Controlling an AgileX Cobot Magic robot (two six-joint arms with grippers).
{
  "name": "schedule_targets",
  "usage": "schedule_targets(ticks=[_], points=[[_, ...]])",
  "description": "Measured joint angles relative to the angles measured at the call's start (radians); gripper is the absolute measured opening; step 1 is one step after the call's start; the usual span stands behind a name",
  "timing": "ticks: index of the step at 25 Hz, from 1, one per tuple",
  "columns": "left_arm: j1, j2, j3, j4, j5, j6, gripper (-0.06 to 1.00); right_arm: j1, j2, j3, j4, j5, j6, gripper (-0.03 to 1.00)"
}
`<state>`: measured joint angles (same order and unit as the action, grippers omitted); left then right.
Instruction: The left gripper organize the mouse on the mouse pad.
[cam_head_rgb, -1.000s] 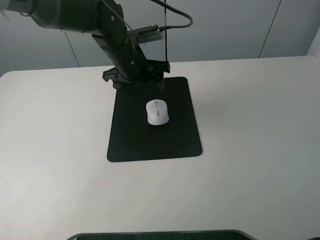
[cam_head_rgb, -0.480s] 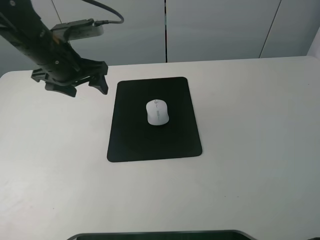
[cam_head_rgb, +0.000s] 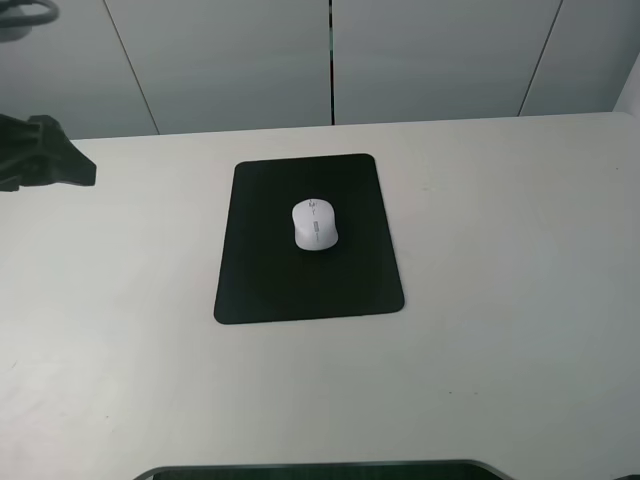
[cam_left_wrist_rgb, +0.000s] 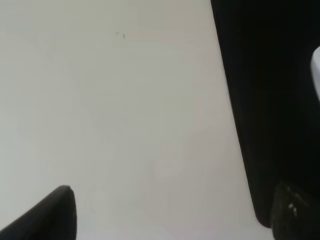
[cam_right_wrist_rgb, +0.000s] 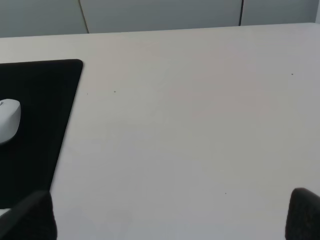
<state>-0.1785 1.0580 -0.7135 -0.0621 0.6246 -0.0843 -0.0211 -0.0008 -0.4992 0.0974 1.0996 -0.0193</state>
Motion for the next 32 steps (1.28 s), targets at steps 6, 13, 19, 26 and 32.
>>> schedule_targets(ticks=[6, 13, 19, 26, 32], points=[[0.006, -0.256, 0.038, 0.000, 0.058, 0.054, 0.75, 0.000, 0.000, 0.000, 0.000, 0.000, 0.000, 0.69], [0.006, -0.553, 0.058, -0.009, 0.241, 0.153, 0.75, 0.000, 0.000, 0.000, 0.000, 0.000, 0.000, 0.69], [0.006, -0.710, 0.063, -0.004, 0.354, 0.180, 0.75, 0.000, 0.000, 0.000, 0.000, -0.002, 0.000, 0.69], [0.006, -0.916, 0.148, 0.011, 0.392, 0.193, 0.75, 0.000, 0.000, 0.000, 0.000, -0.002, 0.000, 0.69], [0.006, -1.051, 0.181, 0.007, 0.470, 0.197, 0.75, 0.000, 0.000, 0.000, 0.000, -0.002, 0.000, 0.69]])
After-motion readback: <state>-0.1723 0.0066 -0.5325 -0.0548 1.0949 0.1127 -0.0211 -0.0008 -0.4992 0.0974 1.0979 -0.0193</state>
